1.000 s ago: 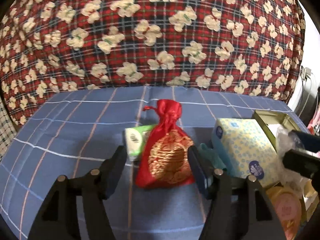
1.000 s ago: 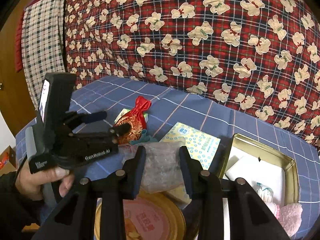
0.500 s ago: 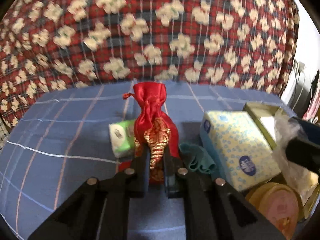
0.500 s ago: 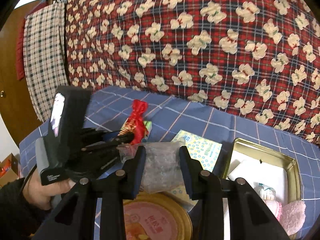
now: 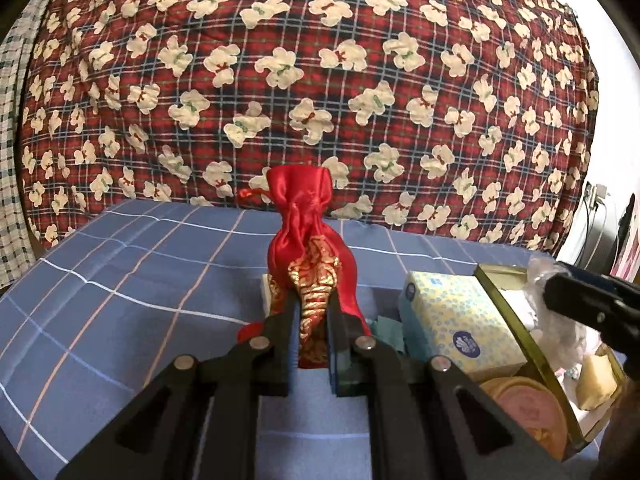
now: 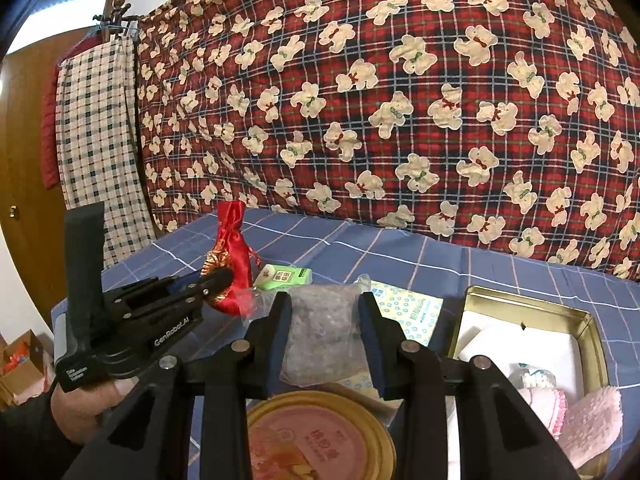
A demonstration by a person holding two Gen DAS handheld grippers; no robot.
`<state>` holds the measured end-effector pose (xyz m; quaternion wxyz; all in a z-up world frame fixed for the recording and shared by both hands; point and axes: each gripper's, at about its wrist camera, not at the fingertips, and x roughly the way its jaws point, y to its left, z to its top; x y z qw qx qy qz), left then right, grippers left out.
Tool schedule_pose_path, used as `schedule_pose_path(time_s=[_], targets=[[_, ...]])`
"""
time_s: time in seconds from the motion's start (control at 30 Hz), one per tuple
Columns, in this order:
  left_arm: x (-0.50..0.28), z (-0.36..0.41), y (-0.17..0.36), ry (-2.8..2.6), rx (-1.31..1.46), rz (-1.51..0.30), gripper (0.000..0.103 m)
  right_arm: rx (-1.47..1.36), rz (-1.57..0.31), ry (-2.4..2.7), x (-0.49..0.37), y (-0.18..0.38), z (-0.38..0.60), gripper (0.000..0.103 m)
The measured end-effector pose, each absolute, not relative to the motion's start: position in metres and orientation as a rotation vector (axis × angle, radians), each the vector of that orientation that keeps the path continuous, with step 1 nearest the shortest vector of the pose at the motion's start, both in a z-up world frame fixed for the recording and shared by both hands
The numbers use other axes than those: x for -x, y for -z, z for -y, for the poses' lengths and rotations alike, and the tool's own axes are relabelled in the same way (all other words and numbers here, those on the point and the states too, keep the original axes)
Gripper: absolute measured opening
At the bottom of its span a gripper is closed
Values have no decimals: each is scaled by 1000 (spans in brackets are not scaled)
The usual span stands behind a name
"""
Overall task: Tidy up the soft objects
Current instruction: 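Lift the red pouch with the left tool while the right tool holds the clear bag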
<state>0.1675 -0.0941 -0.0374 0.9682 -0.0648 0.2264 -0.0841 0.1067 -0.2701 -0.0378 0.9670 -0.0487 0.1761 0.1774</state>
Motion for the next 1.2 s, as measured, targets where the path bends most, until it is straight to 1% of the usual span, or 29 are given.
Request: schedule_pose_path(time_s=[0.37, 1.2], targets=[[-137, 111, 30, 109, 39, -361, 8, 94, -324, -374, -98, 39, 269, 37], [-117, 126, 27, 84, 45, -318, 8, 79, -276, -351, -87, 37, 285, 37]])
